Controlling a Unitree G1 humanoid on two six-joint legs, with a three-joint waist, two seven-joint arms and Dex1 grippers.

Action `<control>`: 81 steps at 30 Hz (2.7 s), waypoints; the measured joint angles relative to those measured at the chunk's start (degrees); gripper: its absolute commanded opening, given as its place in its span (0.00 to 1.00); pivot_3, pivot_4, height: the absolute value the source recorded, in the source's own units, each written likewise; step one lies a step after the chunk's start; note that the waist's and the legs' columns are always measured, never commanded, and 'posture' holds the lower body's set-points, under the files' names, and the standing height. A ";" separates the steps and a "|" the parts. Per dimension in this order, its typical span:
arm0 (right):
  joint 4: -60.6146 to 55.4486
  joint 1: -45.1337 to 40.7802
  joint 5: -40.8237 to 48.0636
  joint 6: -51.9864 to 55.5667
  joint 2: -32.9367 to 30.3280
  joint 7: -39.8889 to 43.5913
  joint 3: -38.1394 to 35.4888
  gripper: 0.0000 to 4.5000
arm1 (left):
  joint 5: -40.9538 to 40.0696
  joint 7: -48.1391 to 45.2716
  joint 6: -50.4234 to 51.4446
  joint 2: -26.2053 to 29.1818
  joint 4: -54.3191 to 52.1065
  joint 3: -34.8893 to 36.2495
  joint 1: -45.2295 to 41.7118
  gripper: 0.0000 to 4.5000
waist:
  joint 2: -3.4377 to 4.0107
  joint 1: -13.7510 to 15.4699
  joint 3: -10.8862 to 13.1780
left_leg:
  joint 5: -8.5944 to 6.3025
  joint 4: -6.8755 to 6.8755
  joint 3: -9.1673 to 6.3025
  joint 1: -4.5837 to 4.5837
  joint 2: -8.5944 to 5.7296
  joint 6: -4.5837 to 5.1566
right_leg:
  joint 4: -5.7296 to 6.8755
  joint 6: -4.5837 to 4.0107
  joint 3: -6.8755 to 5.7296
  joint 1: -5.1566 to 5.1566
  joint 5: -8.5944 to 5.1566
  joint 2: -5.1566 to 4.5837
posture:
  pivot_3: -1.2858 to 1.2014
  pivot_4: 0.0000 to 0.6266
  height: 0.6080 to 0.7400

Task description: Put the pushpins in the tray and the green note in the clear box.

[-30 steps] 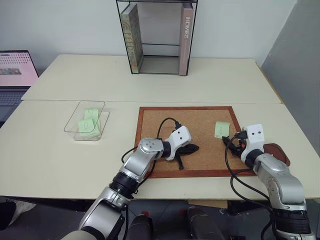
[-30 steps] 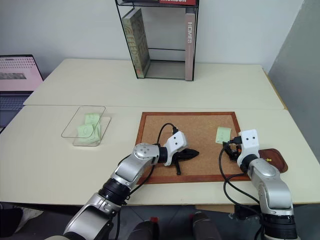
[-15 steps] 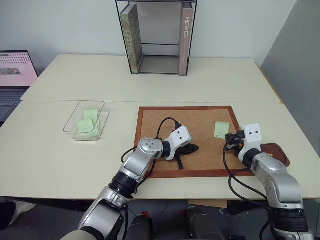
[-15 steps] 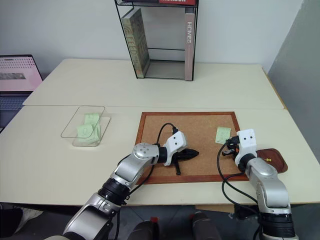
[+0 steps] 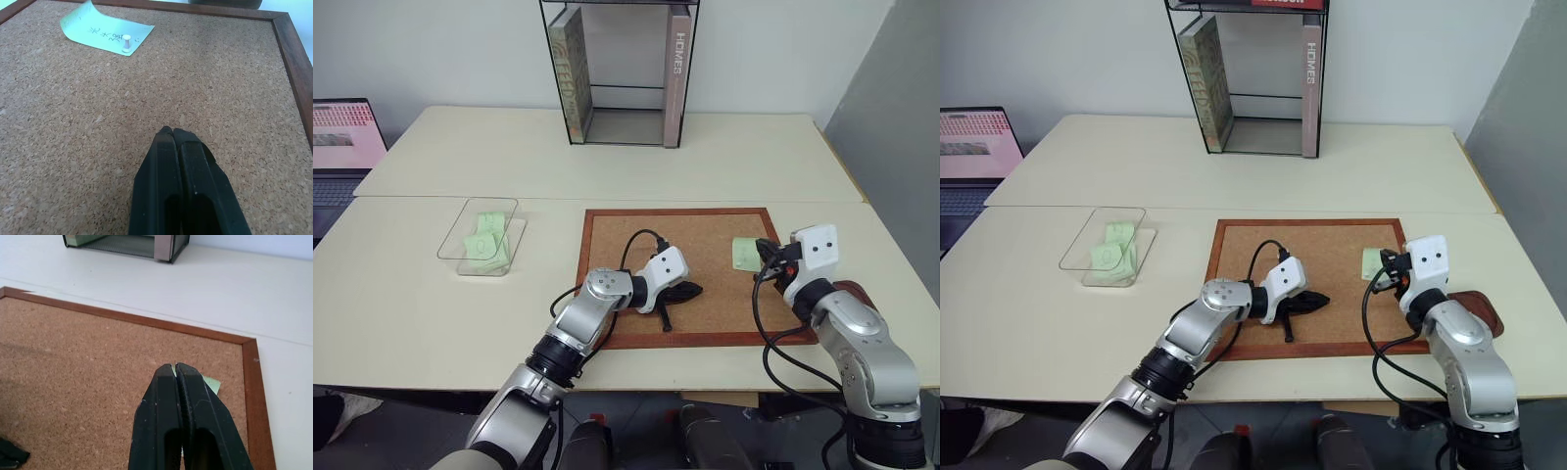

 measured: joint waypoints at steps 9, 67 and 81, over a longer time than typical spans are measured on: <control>-3.53 9.58 -2.12 1.98 -11.22 1.30 -8.57 0.00 | 0.00 -0.07 -0.12 -0.06 0.06 -0.79 -0.28 0.00 | -0.02 0.36 0.01 | -0.01 -0.04 -0.02 -0.07 -0.02 0.00 | -0.08 -0.02 -0.02 -0.01 -0.04 -0.02 | 0.52 0.24 1.00; 18.04 -3.81 -5.12 -6.36 -2.22 3.91 6.59 0.36 | 0.20 -0.42 -1.44 0.25 2.01 -1.16 -1.63 0.00 | -0.08 0.13 0.01 | 0.00 0.01 0.01 0.01 -0.02 0.01 | -0.05 -0.01 0.02 0.03 -0.04 -0.02 | 0.52 0.24 1.00; 18.82 -4.37 -4.99 -7.01 -1.42 4.30 7.92 0.01 | 0.20 -0.34 -1.42 0.29 2.01 -1.16 -1.63 0.00 | -0.08 0.10 0.01 | 0.00 0.02 0.00 0.02 -0.01 0.01 | -0.04 -0.01 0.01 0.04 -0.04 -0.01 | 0.52 0.24 1.00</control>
